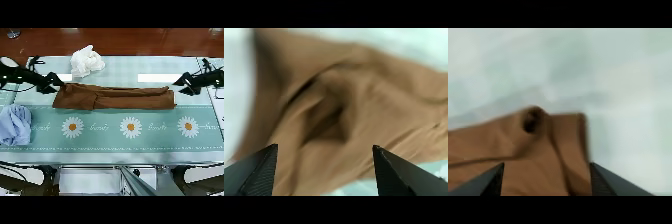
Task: Fold the shirts.
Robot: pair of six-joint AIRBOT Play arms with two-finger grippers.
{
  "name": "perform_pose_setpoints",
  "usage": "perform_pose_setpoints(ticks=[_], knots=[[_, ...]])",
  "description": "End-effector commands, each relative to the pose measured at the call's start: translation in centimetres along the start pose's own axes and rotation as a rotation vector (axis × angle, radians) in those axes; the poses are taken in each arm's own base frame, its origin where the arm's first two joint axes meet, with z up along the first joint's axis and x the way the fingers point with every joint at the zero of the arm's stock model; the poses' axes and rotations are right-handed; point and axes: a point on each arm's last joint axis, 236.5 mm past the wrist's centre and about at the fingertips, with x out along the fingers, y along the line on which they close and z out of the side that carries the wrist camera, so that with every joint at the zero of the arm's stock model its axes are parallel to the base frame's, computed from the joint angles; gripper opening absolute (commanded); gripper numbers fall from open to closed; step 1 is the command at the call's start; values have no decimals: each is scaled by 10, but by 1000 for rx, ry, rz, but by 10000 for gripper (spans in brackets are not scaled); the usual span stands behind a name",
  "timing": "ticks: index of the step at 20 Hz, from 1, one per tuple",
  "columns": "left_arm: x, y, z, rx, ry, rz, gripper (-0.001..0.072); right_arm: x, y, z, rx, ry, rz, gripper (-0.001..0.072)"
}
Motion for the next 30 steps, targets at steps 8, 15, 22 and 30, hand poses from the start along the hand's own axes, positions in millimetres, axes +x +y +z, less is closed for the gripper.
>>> perform_pose_setpoints(ticks=[8,15,22,30], knots=[[-17,-80,-80,88,-245,-181,701,60,14,-72,53,191,101,616],[31,-165,-115,274,-141,-262,26,15,69,-53,-147,71,101,28],[68,-277,-131,515,-209,-304,23,-114,83,-141,-344,-211,-45,28],[222,-366,-275,693,213,-272,24,-158,97,-202,-329,-350,-7,29]])
